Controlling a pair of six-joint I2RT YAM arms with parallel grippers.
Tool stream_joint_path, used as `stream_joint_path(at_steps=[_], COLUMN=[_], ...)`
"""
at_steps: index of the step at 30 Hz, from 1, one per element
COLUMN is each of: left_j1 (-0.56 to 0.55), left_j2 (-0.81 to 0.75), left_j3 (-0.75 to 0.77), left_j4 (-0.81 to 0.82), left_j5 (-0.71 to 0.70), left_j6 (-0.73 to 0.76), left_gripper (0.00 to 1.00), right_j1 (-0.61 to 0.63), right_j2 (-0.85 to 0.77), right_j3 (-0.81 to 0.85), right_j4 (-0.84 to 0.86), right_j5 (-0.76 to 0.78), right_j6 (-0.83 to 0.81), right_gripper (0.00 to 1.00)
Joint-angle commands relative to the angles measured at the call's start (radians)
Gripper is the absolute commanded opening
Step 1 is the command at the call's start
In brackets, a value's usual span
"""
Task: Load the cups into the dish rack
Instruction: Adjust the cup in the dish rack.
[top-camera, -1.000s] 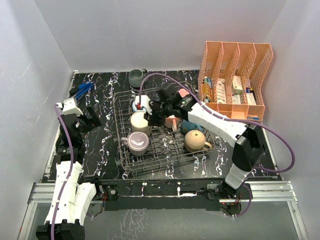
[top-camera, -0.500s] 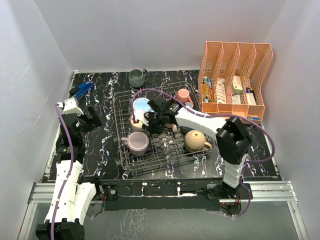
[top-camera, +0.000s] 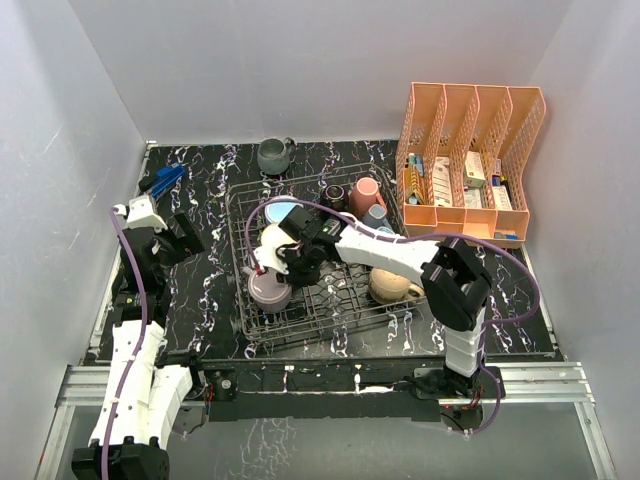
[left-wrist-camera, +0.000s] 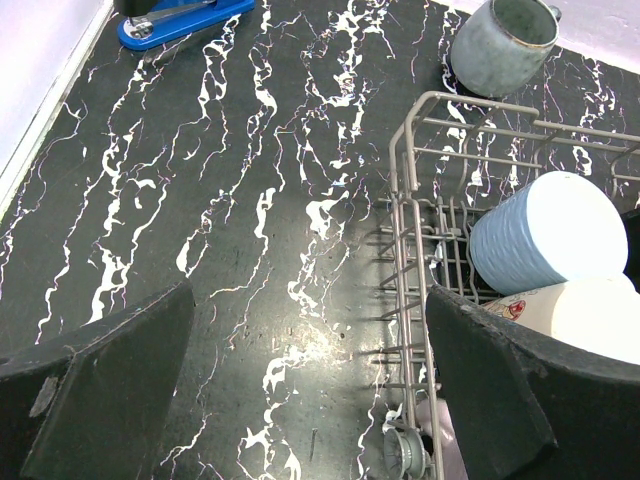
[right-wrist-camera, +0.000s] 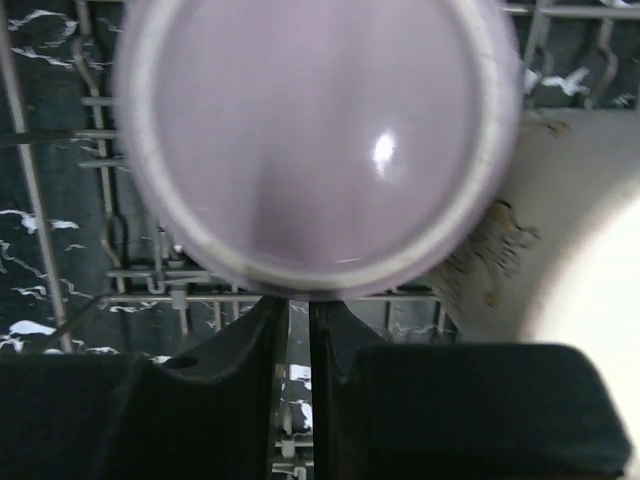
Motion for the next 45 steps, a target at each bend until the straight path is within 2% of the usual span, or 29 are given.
stream_joint_path(at_steps=[1, 10, 21, 27, 39, 45], left_j1=[-0.002, -0.002, -0.002, -0.003, -0.003, -0.003], left_j2=[-0.009, -0.002, 0.001, -0.001, 0.007, 0.138], left_j3=[-0.007, -0.008, -0.007, -0.008, -0.012, 0.017], left_j4=[0.009, 0.012, 0.011, 0.011, 0.015, 0.02], left_j5=[0.01, 0.013, 0.012, 0.01, 0.048, 0.251], left_j6=[0.004, 0.004, 0.005, 0.007, -0.002, -0.058], left_gripper=[0.97, 0.97, 0.97, 0.97, 0.97, 0.97], right_j1=[0.034, 0.052, 0.069, 0.072, 0.033, -0.113], right_j2=[-0.024, -0.015, 0.095, 0.104, -0.083, -0.233], right_j3=[0.038, 0.052, 0.182, 0.181, 0.112, 0.053], right_j4=[-0.034, -0.051, -0.009, -0.053, -0.163, -0.159], right_j5=[-0.094, -0.132, -0.123, -0.136, -0.204, -0.417], right_j6=[-0.059, -0.055, 0.102, 0.066, -0.076, -0.076], right_gripper=[0.18, 0.18, 0.21, 0.21, 0.38, 0.43])
